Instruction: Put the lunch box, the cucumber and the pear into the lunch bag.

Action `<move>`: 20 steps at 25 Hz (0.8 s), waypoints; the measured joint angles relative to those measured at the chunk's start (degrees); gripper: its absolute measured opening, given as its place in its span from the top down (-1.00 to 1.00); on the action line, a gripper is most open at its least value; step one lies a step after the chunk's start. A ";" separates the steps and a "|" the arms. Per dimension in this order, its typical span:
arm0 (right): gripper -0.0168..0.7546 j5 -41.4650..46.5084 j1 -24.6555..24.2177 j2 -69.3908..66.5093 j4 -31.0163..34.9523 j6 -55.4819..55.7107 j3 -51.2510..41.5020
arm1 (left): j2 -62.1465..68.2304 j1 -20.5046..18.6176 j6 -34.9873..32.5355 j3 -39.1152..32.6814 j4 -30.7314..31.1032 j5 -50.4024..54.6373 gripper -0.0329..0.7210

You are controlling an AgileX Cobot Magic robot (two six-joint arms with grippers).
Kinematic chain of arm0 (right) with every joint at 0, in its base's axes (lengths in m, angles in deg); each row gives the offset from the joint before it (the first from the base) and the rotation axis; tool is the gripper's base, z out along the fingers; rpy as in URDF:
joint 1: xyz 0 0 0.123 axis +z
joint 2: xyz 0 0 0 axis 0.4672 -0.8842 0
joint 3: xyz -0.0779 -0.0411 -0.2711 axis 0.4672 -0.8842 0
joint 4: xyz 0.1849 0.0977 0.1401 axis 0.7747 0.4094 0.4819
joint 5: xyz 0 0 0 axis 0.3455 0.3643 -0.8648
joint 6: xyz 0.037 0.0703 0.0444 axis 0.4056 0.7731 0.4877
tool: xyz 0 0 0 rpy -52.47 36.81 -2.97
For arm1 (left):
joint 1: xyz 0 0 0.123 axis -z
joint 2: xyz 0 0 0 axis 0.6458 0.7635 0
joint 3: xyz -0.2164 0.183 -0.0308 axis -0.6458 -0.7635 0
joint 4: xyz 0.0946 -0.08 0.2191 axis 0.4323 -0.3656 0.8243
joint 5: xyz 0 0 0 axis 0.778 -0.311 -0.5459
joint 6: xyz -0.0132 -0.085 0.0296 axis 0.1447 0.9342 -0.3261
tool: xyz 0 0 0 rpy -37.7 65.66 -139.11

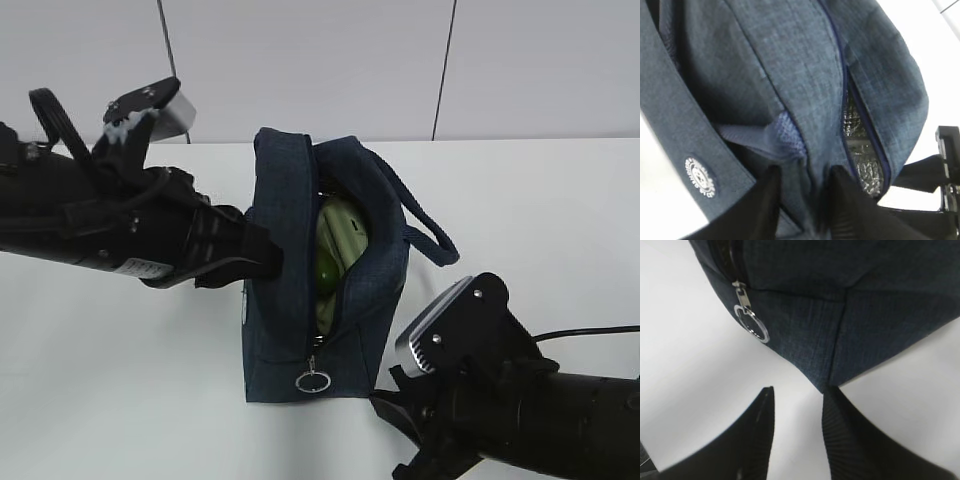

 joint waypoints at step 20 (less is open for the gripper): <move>0.27 -11.47 0.00 -5.35 -9.26 0.00 0.00 | 0.18 0.00 -0.19 0.00 1.43 -0.49 0.91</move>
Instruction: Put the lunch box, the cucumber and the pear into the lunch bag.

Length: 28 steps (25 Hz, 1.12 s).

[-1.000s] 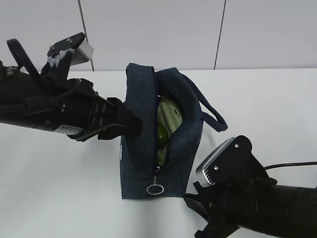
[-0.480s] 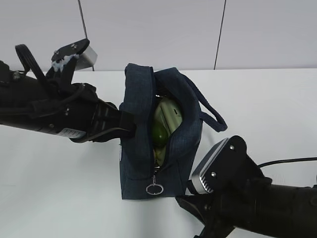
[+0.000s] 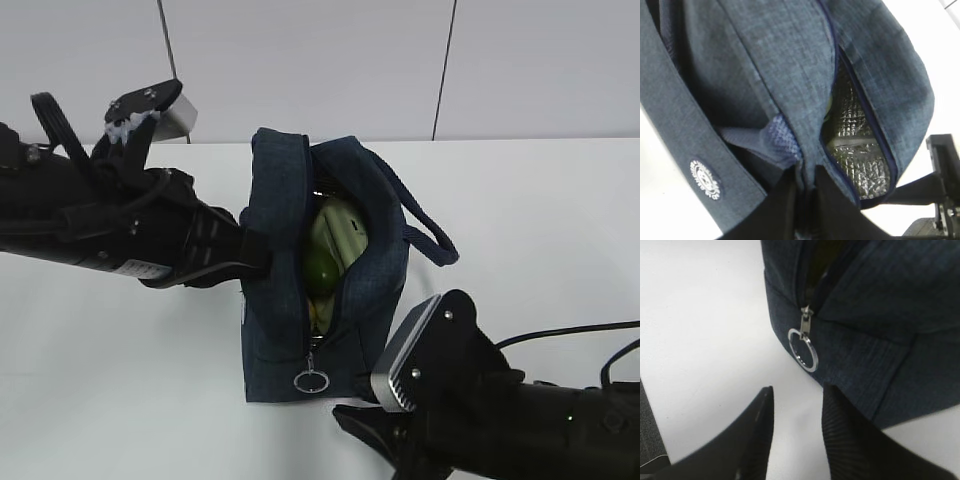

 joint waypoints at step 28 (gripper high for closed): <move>0.02 -8.31 0.00 -8.51 6.61 -9.43 1.94 | 0.00 0.00 -0.10 0.09 0.57 -0.12 0.91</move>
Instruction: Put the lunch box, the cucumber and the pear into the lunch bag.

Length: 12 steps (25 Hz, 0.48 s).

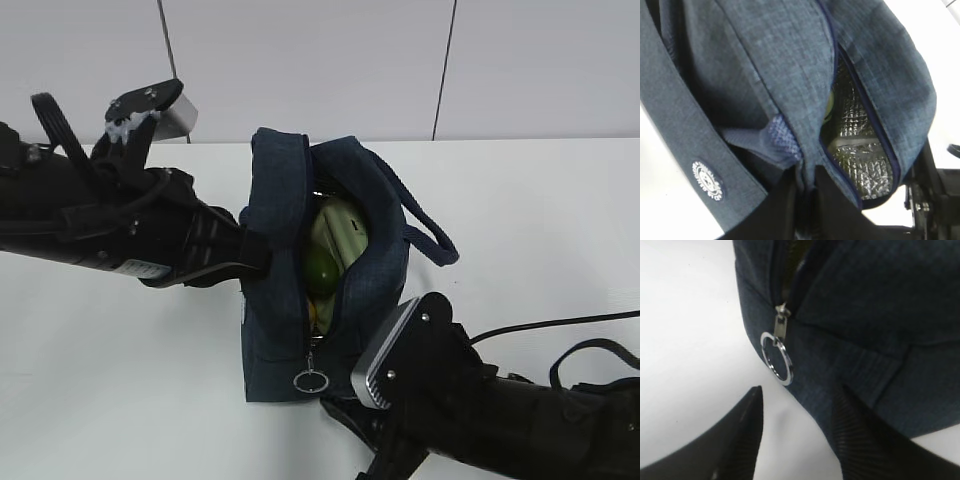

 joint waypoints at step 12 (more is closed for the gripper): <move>0.02 0.10 0.00 -3.52 -1.93 0.00 2.83 | 0.00 0.00 -0.05 0.00 0.31 0.00 0.91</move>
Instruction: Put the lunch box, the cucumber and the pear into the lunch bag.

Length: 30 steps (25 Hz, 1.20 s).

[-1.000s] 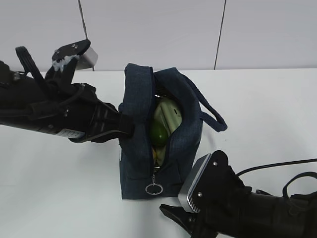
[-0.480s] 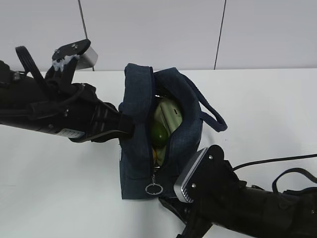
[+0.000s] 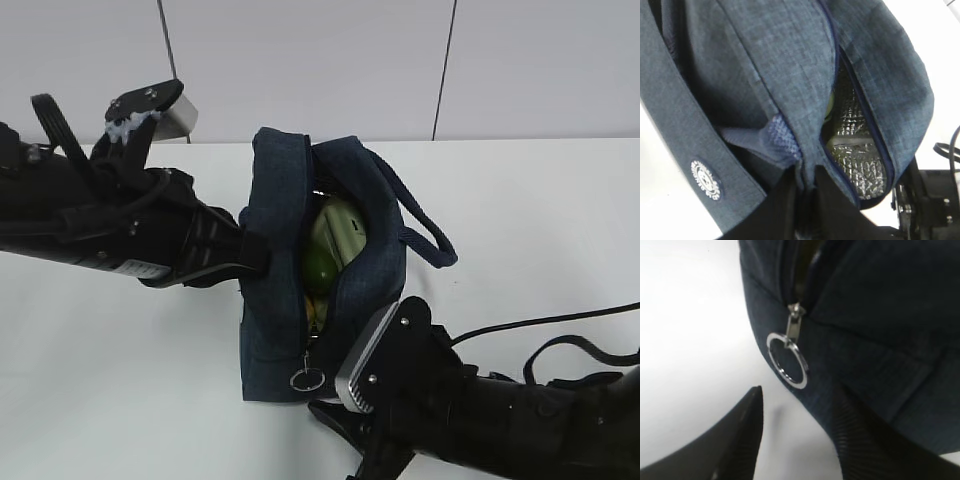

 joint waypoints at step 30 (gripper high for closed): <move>0.30 -1.83 0.00 -0.96 -8.05 5.00 1.16 | 0.00 0.00 -0.06 0.00 0.05 -0.16 0.91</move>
